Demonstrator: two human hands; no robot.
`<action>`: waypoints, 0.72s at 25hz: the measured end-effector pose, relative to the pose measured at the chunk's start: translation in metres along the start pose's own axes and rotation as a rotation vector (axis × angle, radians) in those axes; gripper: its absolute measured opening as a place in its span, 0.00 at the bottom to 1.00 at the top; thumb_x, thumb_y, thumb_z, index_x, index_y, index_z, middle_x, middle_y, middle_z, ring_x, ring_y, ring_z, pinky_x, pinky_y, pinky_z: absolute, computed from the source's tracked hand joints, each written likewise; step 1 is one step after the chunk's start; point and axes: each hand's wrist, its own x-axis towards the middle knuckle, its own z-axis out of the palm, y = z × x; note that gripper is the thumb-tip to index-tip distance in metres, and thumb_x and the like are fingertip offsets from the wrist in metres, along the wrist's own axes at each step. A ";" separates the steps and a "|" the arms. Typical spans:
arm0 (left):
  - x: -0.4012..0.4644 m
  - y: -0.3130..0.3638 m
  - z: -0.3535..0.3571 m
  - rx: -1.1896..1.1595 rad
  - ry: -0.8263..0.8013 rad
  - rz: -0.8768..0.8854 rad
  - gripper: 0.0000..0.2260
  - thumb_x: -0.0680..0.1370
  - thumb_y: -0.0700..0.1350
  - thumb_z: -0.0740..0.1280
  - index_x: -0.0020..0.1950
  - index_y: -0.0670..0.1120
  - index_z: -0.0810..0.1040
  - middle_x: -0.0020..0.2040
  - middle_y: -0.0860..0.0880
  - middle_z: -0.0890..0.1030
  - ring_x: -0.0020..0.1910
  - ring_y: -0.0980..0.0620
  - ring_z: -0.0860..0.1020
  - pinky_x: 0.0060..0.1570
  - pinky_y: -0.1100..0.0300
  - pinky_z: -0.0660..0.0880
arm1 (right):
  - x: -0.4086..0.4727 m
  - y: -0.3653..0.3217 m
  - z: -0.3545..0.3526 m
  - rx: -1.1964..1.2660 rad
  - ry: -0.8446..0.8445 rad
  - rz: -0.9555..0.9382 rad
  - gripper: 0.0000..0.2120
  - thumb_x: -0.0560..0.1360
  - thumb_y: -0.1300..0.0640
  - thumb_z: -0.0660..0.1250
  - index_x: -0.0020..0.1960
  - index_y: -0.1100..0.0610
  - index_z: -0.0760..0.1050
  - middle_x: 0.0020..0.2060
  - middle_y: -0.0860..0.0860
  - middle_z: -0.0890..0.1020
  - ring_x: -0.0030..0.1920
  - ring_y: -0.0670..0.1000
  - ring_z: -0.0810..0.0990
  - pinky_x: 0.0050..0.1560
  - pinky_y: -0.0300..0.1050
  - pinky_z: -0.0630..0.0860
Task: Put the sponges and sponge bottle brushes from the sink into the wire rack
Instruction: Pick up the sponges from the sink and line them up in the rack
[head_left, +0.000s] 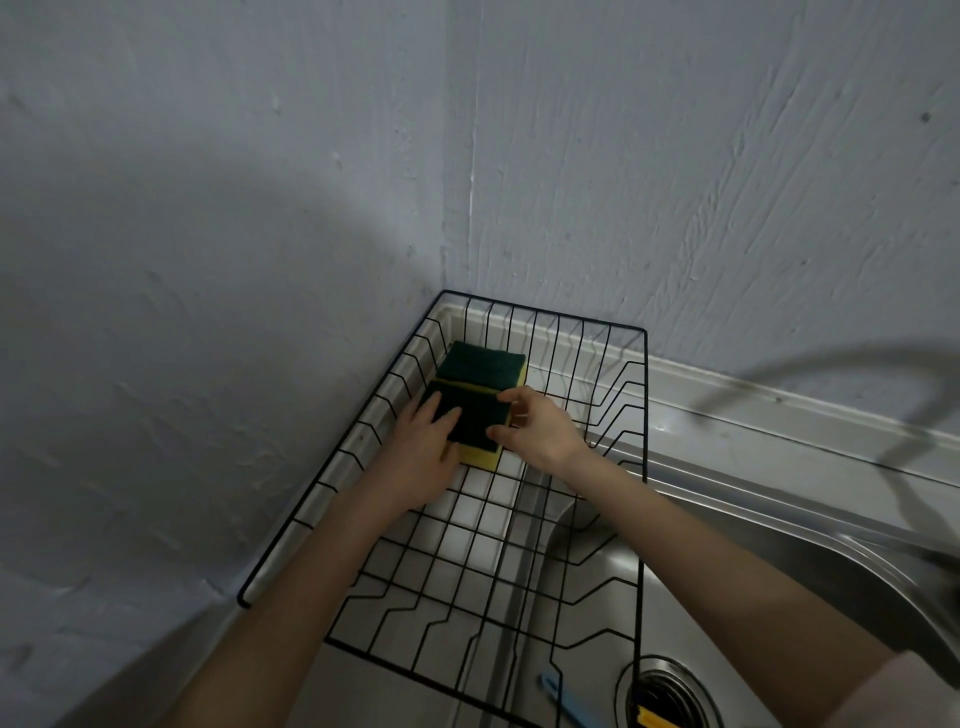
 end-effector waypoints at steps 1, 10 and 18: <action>-0.001 0.001 -0.001 0.006 -0.004 -0.006 0.21 0.79 0.42 0.55 0.72 0.43 0.57 0.76 0.42 0.52 0.75 0.44 0.48 0.73 0.54 0.49 | -0.002 0.000 -0.001 -0.024 -0.009 -0.012 0.26 0.74 0.56 0.66 0.69 0.57 0.64 0.64 0.58 0.72 0.63 0.55 0.72 0.58 0.43 0.71; -0.031 0.035 -0.033 -0.007 0.093 0.051 0.20 0.78 0.43 0.57 0.70 0.40 0.61 0.71 0.40 0.65 0.69 0.45 0.64 0.68 0.54 0.62 | -0.051 -0.015 -0.036 -0.169 0.055 -0.229 0.23 0.77 0.57 0.59 0.72 0.56 0.61 0.68 0.58 0.69 0.63 0.55 0.73 0.60 0.42 0.70; -0.108 0.105 -0.044 0.041 0.162 0.165 0.16 0.78 0.44 0.59 0.65 0.44 0.70 0.64 0.42 0.75 0.60 0.45 0.74 0.57 0.55 0.70 | -0.150 0.005 -0.082 -0.160 0.169 -0.264 0.20 0.77 0.56 0.59 0.69 0.57 0.67 0.67 0.57 0.71 0.67 0.55 0.70 0.66 0.41 0.64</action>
